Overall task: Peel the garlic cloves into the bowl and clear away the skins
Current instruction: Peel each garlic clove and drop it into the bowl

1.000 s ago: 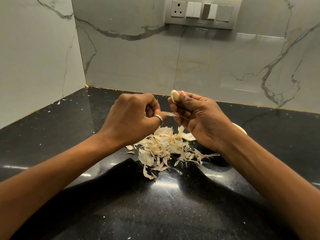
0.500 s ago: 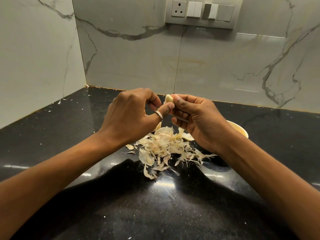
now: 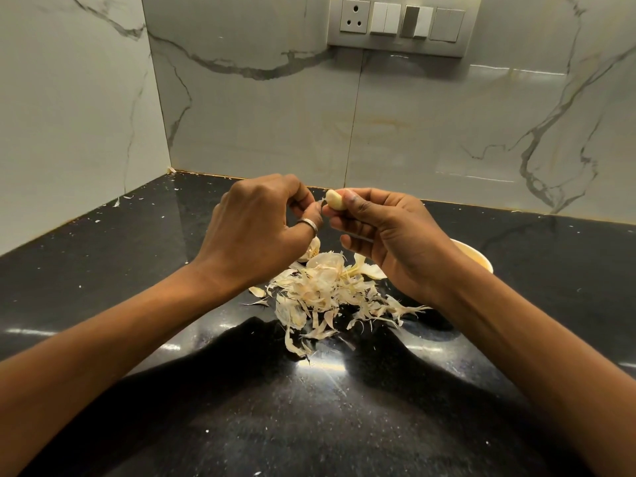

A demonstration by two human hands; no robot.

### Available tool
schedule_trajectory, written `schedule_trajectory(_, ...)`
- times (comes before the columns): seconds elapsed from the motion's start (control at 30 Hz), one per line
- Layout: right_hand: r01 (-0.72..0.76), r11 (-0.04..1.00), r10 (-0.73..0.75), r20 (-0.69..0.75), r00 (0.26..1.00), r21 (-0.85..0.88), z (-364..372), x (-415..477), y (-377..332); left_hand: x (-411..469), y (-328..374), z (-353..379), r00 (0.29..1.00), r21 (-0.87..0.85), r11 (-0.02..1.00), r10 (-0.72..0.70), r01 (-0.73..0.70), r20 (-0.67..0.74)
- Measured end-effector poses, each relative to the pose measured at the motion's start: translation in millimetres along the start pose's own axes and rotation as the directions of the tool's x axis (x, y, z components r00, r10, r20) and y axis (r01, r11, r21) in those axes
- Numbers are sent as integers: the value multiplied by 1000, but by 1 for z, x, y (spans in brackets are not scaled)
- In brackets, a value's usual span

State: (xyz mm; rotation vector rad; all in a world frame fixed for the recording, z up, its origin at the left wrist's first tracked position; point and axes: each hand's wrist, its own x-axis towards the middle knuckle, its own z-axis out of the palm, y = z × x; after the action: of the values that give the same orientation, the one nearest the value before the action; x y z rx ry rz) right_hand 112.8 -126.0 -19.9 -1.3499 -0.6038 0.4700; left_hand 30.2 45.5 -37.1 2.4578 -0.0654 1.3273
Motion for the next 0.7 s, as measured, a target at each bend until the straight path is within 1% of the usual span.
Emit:
schedule_trajectory(0.4,-53,996,54,-4,999,76,-1,0,-3,0,-3,-1,999,44,999,3,-2,-32)
schedule_trajectory(0.57,-62,994,62,1,998,93,-1,-1,-4,0,-3,-1,999,22,999,32,-32,-11)
schedule_trajectory(0.7,-50,995,49,21,999,82,-1,-1,-4,0,0,-2,998,-31,998,62,-63,-7)
